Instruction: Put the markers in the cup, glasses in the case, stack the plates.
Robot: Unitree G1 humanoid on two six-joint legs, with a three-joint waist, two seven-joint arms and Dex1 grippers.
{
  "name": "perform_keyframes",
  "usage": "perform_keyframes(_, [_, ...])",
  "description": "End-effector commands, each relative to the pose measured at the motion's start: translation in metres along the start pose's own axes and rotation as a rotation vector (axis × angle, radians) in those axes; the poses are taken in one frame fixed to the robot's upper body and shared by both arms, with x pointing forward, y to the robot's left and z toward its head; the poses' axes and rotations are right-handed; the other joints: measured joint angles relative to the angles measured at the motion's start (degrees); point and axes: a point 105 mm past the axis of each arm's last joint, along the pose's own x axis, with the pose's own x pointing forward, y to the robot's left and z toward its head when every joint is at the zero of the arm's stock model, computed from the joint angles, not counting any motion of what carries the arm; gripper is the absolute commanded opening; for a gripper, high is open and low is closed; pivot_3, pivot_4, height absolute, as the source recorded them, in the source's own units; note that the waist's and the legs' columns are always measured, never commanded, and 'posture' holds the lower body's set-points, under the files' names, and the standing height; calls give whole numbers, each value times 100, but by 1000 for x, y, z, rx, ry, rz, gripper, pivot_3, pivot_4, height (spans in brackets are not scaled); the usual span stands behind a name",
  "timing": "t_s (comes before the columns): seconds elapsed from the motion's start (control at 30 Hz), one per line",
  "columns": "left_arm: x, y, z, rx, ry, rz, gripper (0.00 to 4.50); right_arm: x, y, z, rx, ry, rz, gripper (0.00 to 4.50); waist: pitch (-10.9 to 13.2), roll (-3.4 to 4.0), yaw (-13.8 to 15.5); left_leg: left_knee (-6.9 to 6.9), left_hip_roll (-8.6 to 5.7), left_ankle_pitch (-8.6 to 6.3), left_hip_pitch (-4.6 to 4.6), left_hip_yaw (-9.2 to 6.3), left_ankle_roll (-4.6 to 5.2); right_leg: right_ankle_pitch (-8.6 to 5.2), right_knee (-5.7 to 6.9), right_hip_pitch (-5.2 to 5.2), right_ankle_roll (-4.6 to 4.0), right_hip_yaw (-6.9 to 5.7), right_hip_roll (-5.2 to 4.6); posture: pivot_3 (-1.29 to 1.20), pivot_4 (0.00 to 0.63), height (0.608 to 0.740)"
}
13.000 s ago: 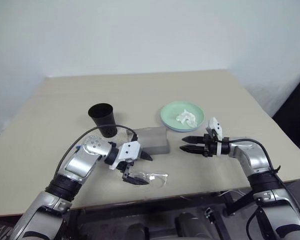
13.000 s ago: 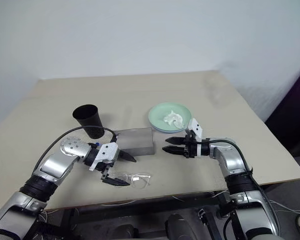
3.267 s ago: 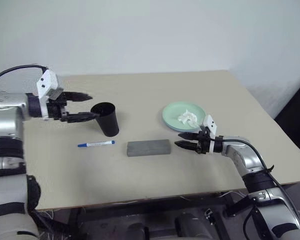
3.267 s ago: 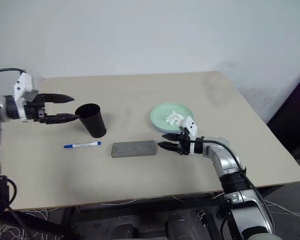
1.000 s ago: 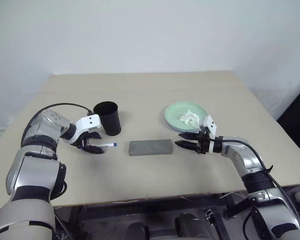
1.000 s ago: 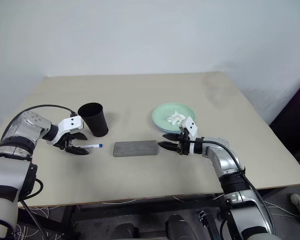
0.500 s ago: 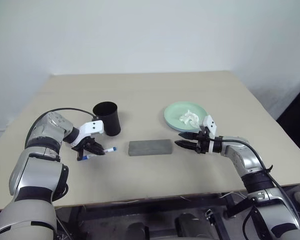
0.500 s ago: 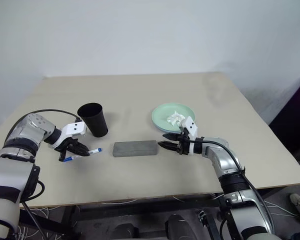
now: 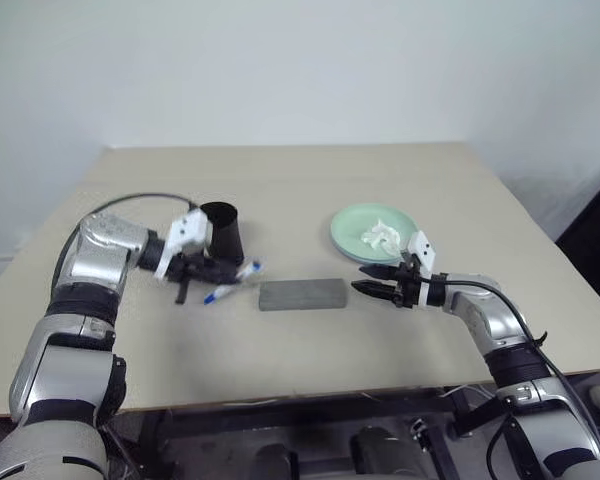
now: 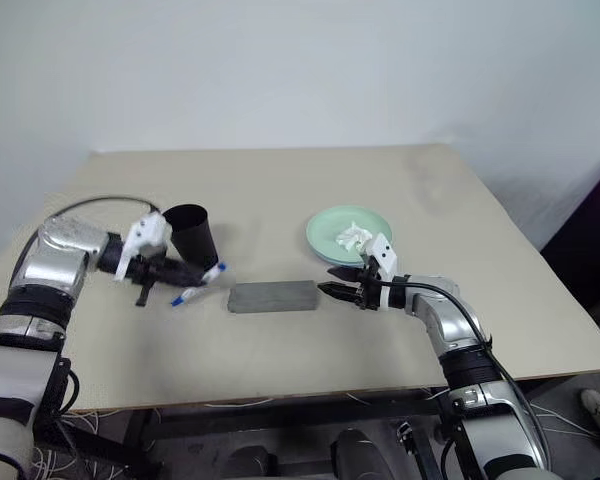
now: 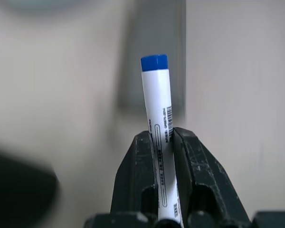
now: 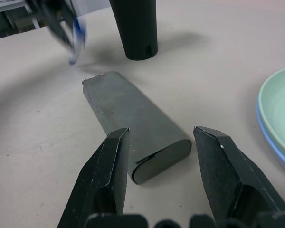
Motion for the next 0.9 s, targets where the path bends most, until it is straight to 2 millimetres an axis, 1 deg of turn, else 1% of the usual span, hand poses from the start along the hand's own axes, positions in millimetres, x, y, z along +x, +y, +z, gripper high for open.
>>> perform_keyframes(0.03, [-19,18,74,64,-330,181,110,0,-1,20,-46,-52,8,2319,0,1,-5,0,-1,0,4,3,0,0,1,2,0,1,-1,0,0,740])
perform_keyframes(0.07, [-22,20,83,51,-381,207,110,1,-1,20,-46,-52,10,2319,-1,2,-12,0,-1,0,9,2,0,0,2,6,1,1,-1,0,0,740])
perform_keyframes(0.1, [-27,22,95,74,-453,263,110,2,-1,21,-48,-52,16,2319,-1,3,-33,0,0,0,12,3,0,0,6,6,1,1,0,0,0,740])
perform_keyframes(0.13, [-32,29,102,73,-508,344,110,4,0,22,-51,-53,20,2319,-1,3,-43,-1,1,0,16,4,0,0,9,7,1,2,2,0,0,740])
perform_keyframes(0.2, [-43,43,106,86,-568,510,110,7,1,24,-56,-57,31,2319,-1,4,-50,-1,3,0,23,2,0,1,19,8,1,1,6,0,0,740])
perform_keyframes(0.27, [-51,53,104,110,-581,644,110,9,1,26,-59,-61,36,2319,-1,4,-50,-1,4,1,31,3,-1,1,31,8,0,3,9,0,0,740])
perform_keyframes(0.3, [-55,59,100,89,-589,700,110,9,1,26,-60,-62,38,2319,-1,4,-47,0,4,2,33,2,-2,1,36,8,-1,3,10,0,0,740])
perform_keyframes(0.33, [-60,66,91,87,-584,785,110,10,2,28,-63,-67,41,2319,-1,4,-46,3,2,2,34,2,-2,1,45,7,-1,3,10,0,0,740])
perform_keyframes(0.4, [-66,72,81,97,-582,888,110,10,2,30,-67,-72,47,2319,-1,4,-45,6,0,2,39,4,-3,0,53,8,-1,3,10,0,0,740])
perform_keyframes(0.47, [-68,75,75,113,-577,940,110,10,3,31,-70,-75,51,2319,-1,4,-42,13,-1,2,35,4,-3,0,54,8,-1,3,10,0,0,740])
perform_keyframes(0.53, [-69,82,63,88,-560,1006,110,10,4,33,-74,-82,57,2319,-1,3,-27,22,-3,2,29,4,-3,1,53,7,-1,3,9,0,0,740])
perform_keyframes(0.63, [-59,86,42,45,-514,1021,110,10,5,35,-76,-88,59,2319,-1,3,-26,26,-10,2,26,5,-3,0,51,8,0,3,3,0,0,740])
perform_keyframes(0.7, [-51,87,34,25,-494,1006,110,9,6,34,-76,-88,58,2319,-1,2,-10,27,-11,2,24,5,-3,0,51,8,0,3,3,0,0,740])
perform_keyframes(0.9, [-40,91,18,-45,-476,1008,110,8,6,34,-71,-92,47,2319,-1,1,-6,27,-11,2,18,4,-3,0,51,3,0,3,7,0,0,740])
